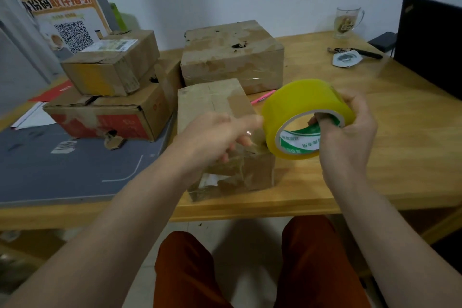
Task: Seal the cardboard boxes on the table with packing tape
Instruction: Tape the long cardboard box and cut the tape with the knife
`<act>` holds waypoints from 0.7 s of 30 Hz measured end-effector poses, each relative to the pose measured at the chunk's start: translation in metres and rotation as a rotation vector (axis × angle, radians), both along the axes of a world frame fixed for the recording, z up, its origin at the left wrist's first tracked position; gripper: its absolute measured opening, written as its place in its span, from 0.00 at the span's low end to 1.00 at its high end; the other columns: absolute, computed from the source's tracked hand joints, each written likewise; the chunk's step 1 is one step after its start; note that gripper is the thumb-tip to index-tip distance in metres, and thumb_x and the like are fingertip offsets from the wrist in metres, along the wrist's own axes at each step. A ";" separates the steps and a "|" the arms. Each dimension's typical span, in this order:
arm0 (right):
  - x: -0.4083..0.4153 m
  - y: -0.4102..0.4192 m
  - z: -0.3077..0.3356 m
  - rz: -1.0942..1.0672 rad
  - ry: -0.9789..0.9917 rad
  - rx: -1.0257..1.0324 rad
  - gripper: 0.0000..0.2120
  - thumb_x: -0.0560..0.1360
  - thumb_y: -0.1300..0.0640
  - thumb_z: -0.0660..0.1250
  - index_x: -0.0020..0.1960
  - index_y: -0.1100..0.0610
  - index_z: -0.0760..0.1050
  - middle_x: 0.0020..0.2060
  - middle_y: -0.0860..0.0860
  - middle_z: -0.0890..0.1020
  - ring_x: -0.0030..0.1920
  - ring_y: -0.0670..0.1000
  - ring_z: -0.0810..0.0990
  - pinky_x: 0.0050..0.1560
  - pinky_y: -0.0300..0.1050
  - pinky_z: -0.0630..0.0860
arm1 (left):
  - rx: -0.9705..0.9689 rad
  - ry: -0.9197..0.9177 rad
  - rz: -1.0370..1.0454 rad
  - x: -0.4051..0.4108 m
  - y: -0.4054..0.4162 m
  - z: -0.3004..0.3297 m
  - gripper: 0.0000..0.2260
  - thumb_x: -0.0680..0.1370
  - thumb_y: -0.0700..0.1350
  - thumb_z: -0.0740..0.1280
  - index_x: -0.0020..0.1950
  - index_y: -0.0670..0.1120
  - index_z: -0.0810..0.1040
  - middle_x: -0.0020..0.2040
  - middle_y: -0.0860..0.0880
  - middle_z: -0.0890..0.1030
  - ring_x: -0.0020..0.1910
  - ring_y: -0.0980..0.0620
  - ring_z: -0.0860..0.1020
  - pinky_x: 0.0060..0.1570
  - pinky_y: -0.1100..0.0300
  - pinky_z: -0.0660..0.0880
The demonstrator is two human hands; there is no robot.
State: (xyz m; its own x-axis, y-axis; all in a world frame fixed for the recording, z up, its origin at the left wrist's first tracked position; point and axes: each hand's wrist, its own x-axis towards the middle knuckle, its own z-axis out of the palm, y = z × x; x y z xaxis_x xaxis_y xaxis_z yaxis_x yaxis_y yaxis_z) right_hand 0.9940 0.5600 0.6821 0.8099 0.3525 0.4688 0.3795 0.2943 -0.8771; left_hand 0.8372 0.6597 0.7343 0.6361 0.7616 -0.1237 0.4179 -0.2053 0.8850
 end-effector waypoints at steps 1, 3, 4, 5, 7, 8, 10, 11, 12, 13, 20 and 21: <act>-0.001 -0.001 -0.001 -0.012 -0.005 0.000 0.18 0.71 0.69 0.64 0.45 0.44 0.74 0.39 0.56 0.79 0.39 0.53 0.79 0.40 0.48 0.79 | 0.173 0.061 0.014 0.003 -0.002 -0.004 0.10 0.77 0.54 0.70 0.40 0.49 0.80 0.31 0.57 0.79 0.32 0.59 0.75 0.30 0.66 0.70; -0.004 -0.004 -0.002 -0.034 -0.030 -0.005 0.18 0.71 0.70 0.64 0.46 0.45 0.73 0.40 0.55 0.79 0.41 0.55 0.79 0.40 0.51 0.78 | 0.469 0.158 0.031 0.008 -0.007 -0.010 0.10 0.78 0.51 0.69 0.38 0.54 0.76 0.34 0.56 0.77 0.37 0.55 0.77 0.36 0.58 0.74; -0.005 -0.005 -0.002 -0.041 -0.051 -0.009 0.19 0.70 0.70 0.63 0.46 0.45 0.73 0.40 0.54 0.79 0.41 0.56 0.79 0.40 0.51 0.78 | 0.566 0.197 0.039 0.009 -0.009 -0.013 0.10 0.79 0.50 0.69 0.38 0.55 0.74 0.36 0.56 0.78 0.40 0.53 0.78 0.40 0.55 0.75; -0.005 -0.006 -0.002 -0.048 -0.071 -0.013 0.19 0.70 0.71 0.63 0.46 0.45 0.72 0.39 0.52 0.78 0.41 0.56 0.79 0.39 0.50 0.77 | 0.636 0.232 0.045 0.011 -0.010 -0.015 0.11 0.79 0.50 0.68 0.38 0.56 0.73 0.38 0.55 0.78 0.42 0.52 0.78 0.42 0.53 0.76; -0.006 -0.007 -0.002 -0.063 -0.112 -0.023 0.20 0.71 0.72 0.63 0.46 0.45 0.71 0.39 0.48 0.77 0.41 0.53 0.78 0.38 0.44 0.76 | 0.707 0.290 0.033 0.012 -0.008 -0.016 0.08 0.79 0.50 0.67 0.40 0.56 0.74 0.40 0.54 0.79 0.44 0.50 0.78 0.45 0.51 0.76; -0.006 -0.008 -0.002 -0.067 -0.133 -0.030 0.20 0.71 0.72 0.64 0.46 0.46 0.71 0.40 0.47 0.77 0.41 0.50 0.78 0.38 0.41 0.75 | 0.714 0.315 0.017 0.013 -0.008 -0.015 0.06 0.79 0.51 0.68 0.42 0.56 0.75 0.40 0.54 0.79 0.45 0.49 0.78 0.45 0.51 0.75; -0.006 -0.009 -0.001 -0.065 -0.175 -0.042 0.19 0.71 0.73 0.63 0.48 0.49 0.71 0.39 0.45 0.76 0.39 0.44 0.76 0.37 0.35 0.72 | 0.707 0.360 -0.009 0.013 -0.008 -0.013 0.05 0.79 0.53 0.68 0.45 0.55 0.76 0.37 0.55 0.77 0.43 0.49 0.77 0.41 0.53 0.72; -0.006 -0.009 -0.001 -0.065 -0.197 -0.048 0.17 0.71 0.73 0.63 0.49 0.51 0.71 0.39 0.44 0.75 0.38 0.42 0.75 0.36 0.32 0.70 | 0.710 0.383 -0.011 0.013 -0.008 -0.013 0.05 0.79 0.53 0.69 0.45 0.55 0.76 0.36 0.55 0.75 0.43 0.50 0.76 0.39 0.54 0.69; -0.007 -0.009 0.000 -0.069 -0.221 -0.057 0.17 0.71 0.73 0.63 0.49 0.52 0.70 0.39 0.44 0.75 0.38 0.41 0.74 0.37 0.30 0.68 | 0.722 0.402 -0.004 0.013 -0.008 -0.013 0.06 0.78 0.53 0.69 0.45 0.55 0.75 0.36 0.56 0.73 0.43 0.50 0.75 0.37 0.55 0.66; -0.007 -0.009 0.001 -0.073 -0.248 -0.068 0.17 0.70 0.73 0.63 0.50 0.53 0.70 0.38 0.44 0.74 0.38 0.40 0.73 0.37 0.29 0.67 | 0.731 0.415 0.003 0.012 -0.008 -0.014 0.06 0.77 0.54 0.70 0.45 0.55 0.75 0.37 0.56 0.74 0.43 0.50 0.75 0.36 0.55 0.64; -0.009 -0.009 0.005 -0.072 -0.297 -0.116 0.17 0.69 0.72 0.61 0.51 0.54 0.69 0.38 0.42 0.72 0.38 0.38 0.72 0.37 0.28 0.65 | 0.742 0.299 0.171 0.000 0.005 -0.023 0.35 0.75 0.45 0.73 0.76 0.49 0.57 0.67 0.48 0.68 0.54 0.49 0.74 0.44 0.55 0.70; -0.008 -0.009 0.006 -0.073 -0.289 -0.123 0.17 0.69 0.72 0.62 0.51 0.54 0.70 0.38 0.42 0.72 0.38 0.38 0.72 0.37 0.28 0.65 | 0.810 0.243 0.174 -0.003 0.003 -0.026 0.32 0.76 0.41 0.70 0.76 0.47 0.59 0.66 0.47 0.68 0.57 0.48 0.74 0.48 0.55 0.73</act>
